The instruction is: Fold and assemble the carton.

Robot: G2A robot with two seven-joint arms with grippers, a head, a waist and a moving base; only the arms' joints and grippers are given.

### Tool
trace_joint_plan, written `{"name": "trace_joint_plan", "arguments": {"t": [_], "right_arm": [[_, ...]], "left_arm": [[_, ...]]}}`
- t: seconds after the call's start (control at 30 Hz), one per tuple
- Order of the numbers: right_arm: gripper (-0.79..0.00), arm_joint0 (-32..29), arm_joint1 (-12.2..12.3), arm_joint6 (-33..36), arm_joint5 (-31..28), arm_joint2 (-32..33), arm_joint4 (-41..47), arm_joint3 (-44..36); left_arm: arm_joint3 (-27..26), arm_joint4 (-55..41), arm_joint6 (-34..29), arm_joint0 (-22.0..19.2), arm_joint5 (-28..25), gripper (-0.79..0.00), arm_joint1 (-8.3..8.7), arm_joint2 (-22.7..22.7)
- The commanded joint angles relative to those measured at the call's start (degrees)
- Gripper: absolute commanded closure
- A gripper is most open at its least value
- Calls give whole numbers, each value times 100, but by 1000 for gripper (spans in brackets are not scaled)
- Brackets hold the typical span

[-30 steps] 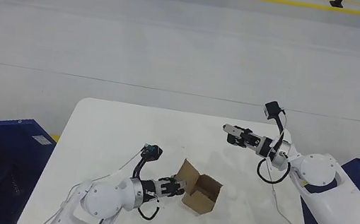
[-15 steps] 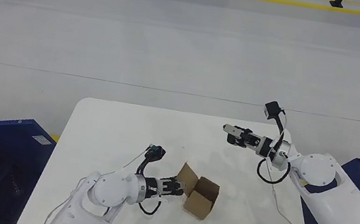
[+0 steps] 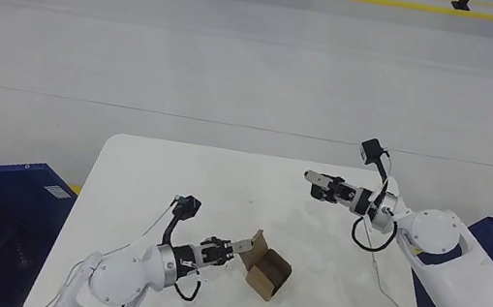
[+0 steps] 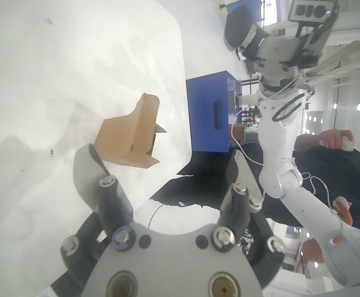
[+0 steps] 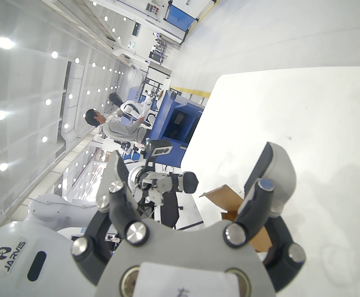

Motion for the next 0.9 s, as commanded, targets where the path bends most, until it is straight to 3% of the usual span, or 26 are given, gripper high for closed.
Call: {"name": "trace_joint_plan", "arguments": {"t": [0.0,0.1,0.17,0.37,0.43,0.53,0.67,0.87], "right_arm": [[-785,146,28,612,633,18,-258,-14],[-785,359,67,1418,1295,14,-676,-14],[-785,483,86,1786,1450,-22,-1109,-77],[-785,620,119,2652,1246,-271,-2377,-399],[-785,653,88,2782,1268,-426,-2663,-432],[-785,729,-21,2920,1593,-828,-3166,-372],[-785,858,-241,2891,1794,-1351,-3449,-186],[-785,1088,-588,2675,1899,-1911,-3614,397]], "left_arm": [[-407,162,-43,352,377,-785,31,8],[-723,339,-13,757,988,-785,58,95],[-919,258,398,876,1502,-785,32,121],[-919,258,398,876,1502,-785,32,121],[-883,201,338,891,1506,-785,31,150],[-784,216,140,812,1983,-785,47,264],[-649,811,245,902,2550,-785,56,854],[168,948,667,462,2769,-785,-24,1467]]}}
